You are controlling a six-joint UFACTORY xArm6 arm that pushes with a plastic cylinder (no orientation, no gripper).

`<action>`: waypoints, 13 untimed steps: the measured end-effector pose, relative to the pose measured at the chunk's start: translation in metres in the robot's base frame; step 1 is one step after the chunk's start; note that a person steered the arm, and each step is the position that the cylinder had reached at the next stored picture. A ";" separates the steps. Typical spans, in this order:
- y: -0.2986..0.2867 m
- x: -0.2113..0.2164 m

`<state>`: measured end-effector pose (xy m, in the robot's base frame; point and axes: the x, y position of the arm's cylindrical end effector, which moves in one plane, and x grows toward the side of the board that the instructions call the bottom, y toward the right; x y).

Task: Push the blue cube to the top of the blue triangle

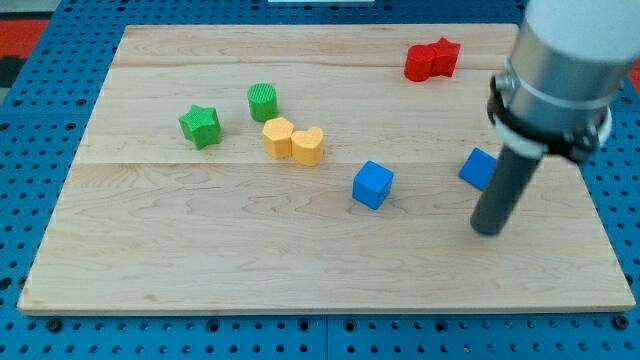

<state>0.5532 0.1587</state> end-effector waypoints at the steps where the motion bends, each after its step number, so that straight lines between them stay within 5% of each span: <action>1: -0.118 0.015; 2: -0.144 -0.027; 4: -0.088 -0.075; 6: -0.144 -0.097; 10: 0.001 -0.104; 13: -0.033 -0.107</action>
<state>0.4465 0.1256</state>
